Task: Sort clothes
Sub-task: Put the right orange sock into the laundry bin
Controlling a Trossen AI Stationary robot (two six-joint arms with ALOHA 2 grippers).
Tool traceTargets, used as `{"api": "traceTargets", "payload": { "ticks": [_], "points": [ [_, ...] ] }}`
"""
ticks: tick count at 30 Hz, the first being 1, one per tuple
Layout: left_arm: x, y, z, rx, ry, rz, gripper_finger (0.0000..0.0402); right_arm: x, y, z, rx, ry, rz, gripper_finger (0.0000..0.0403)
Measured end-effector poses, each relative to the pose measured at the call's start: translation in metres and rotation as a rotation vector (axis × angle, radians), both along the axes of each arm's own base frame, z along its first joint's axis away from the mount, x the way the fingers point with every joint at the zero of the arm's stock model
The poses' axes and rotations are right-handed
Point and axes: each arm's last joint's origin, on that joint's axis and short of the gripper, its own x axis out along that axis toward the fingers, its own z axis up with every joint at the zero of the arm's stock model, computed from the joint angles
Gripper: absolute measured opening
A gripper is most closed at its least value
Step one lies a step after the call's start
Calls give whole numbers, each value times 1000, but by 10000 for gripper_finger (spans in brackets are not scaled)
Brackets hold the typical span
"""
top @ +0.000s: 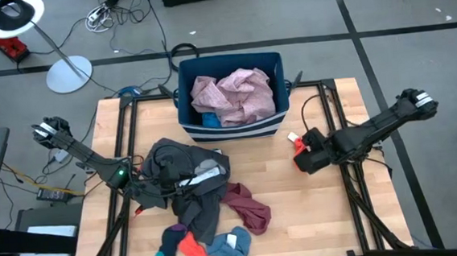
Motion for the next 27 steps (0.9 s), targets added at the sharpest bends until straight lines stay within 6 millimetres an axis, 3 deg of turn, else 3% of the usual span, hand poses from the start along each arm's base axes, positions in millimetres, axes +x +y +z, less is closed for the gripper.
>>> {"api": "traceTargets", "payload": {
  "ticks": [7, 14, 18, 23, 27],
  "points": [
    [0, 0, 0, -3, -4, 1, 157, 9, 4, -44, 60, -44, -1, 198],
    [0, 0, 0, -4, -5, 1, 157, 11, 7, -72, 88, 57, -1, 182],
    [0, 0, 0, -4, -5, 1, 157, 15, 9, -80, 78, 90, 6, 138],
    [0, 0, 0, -3, -4, 1, 157, 19, 10, -82, 76, 88, 54, 29],
    [0, 0, 0, -2, -4, 1, 157, 21, 11, -76, 92, 73, 71, 16]
  ]
}}
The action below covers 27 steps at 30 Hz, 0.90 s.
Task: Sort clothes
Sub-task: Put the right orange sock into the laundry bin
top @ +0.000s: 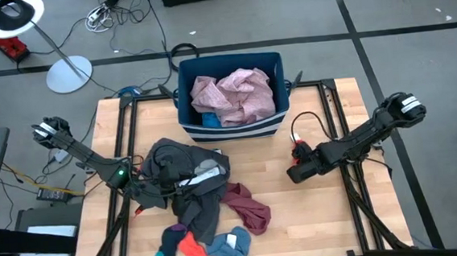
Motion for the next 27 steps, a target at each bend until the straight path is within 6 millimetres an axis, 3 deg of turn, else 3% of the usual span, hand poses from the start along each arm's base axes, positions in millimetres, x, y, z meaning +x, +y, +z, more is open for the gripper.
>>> {"api": "traceTargets", "payload": {
  "ticks": [6, 12, 18, 27],
  "points": [
    [0, 0, 0, 1, 2, 0, 157, 8, 4, 31, 19, -46, 32, 7],
    [0, 0, 0, 4, 4, 0, 157, 20, 7, 76, -29, -73, 76, 4],
    [0, 0, 0, 7, 5, -1, 157, 32, 10, 135, -76, -148, 139, 3],
    [0, 0, 0, 11, 5, 0, 157, 45, 9, 231, -224, -415, 280, 3]
  ]
}}
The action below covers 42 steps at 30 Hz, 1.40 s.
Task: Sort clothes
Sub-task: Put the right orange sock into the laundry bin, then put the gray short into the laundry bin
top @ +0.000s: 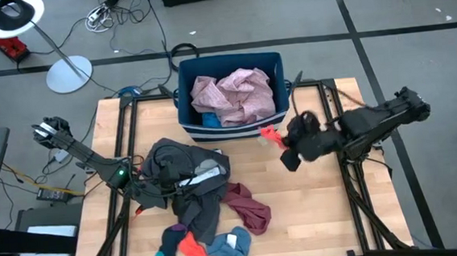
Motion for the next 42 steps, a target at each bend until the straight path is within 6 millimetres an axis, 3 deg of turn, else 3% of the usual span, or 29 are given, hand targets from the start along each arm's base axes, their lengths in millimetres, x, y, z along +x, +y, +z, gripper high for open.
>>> {"api": "traceTargets", "payload": {
  "ticks": [7, 14, 18, 29, 37, 42],
  "points": [
    [0, 1, 0, 12, -4, 18, 157, 6, -23, 61, -122, -206, 25, 3],
    [0, 1, 0, 14, -6, 22, 157, 23, -63, 90, -225, -259, -15, 4],
    [0, 1, 0, 15, -5, 22, 157, 38, -92, 86, -269, -225, -84, 10],
    [-1, 1, -2, 29, 15, 22, 157, 84, -161, 41, -145, -74, -78, 60],
    [-2, 2, -2, 32, 21, 23, 157, 88, -172, 34, -117, -58, -52, 147],
    [-2, 3, -3, 25, 19, 49, 157, 66, -163, 50, -125, -79, -47, 188]
  ]
}}
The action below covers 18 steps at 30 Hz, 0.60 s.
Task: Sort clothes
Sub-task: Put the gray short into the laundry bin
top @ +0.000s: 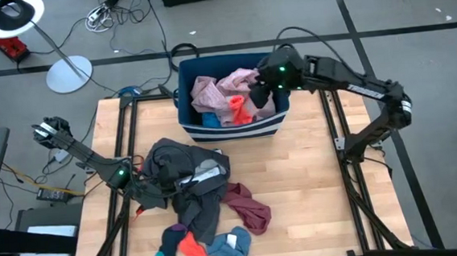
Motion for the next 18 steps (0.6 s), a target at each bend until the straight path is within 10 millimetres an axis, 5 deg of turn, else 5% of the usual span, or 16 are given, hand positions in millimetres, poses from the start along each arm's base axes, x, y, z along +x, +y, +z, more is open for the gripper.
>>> {"api": "traceTargets", "payload": {
  "ticks": [9, 18],
  "points": [
    [0, 1, 0, 11, -11, 38, 157, -57, 52, 13, 132, 71, 38, 207],
    [-1, 2, -1, -20, -6, 54, 157, -94, 122, -41, 112, 167, -2, 204]
  ]
}}
